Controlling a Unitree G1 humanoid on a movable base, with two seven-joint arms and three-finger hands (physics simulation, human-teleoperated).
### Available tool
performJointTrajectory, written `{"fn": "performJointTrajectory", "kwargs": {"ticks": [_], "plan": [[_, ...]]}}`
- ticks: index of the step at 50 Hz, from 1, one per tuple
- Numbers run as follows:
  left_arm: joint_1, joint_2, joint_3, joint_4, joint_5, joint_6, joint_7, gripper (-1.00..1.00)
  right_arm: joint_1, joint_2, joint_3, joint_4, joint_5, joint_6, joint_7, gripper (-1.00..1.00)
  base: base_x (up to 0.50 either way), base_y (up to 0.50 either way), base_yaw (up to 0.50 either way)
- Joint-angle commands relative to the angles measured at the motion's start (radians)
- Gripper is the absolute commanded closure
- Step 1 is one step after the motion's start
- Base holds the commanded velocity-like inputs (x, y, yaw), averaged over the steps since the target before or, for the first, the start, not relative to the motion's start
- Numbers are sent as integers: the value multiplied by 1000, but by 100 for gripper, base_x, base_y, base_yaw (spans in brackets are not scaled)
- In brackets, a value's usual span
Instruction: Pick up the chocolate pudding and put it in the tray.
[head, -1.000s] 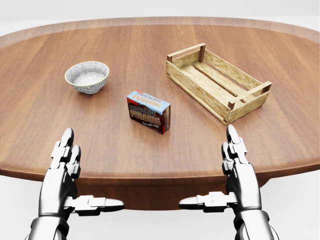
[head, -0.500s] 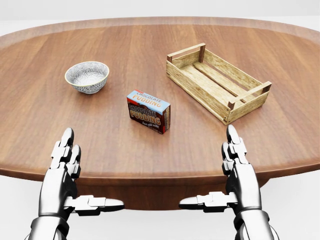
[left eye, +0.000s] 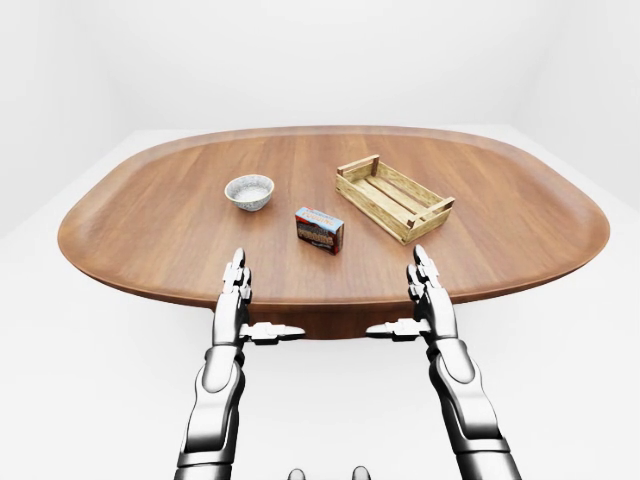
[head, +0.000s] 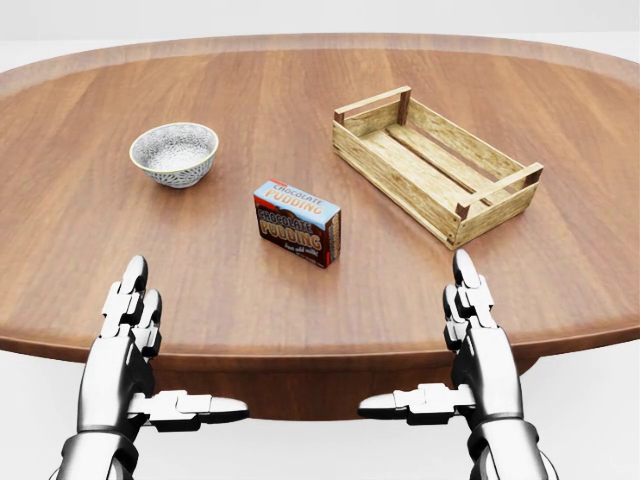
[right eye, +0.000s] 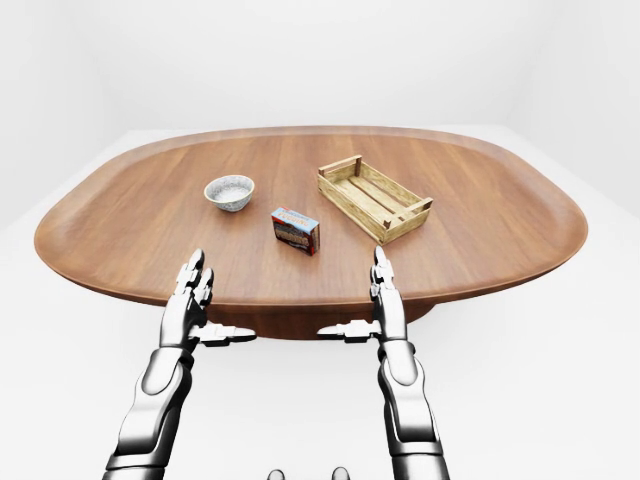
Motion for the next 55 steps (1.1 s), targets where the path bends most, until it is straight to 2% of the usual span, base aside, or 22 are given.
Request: {"fn": "performJointTrajectory", "kwargs": {"ticks": [1,25,30,34,55], "plan": [[0,0,0,0,0,0,0,-100,-1,0,0,6,0,-5,1,-100,0,0,0],[0,0,0,0,0,0,0,-100,2,0,0,-8,-1,2,0,-100,16,0,0],[0,0,0,0,0,0,0,-100,13,1,4,-26,-17,-25,-9,-100,17,0,0],[0,0,0,0,0,0,0,-100,35,4,5,-71,-34,-79,-23,-100,17,0,0],[0,0,0,0,0,0,0,-100,69,12,9,-171,-4,-84,-17,-100,17,0,0]]}}
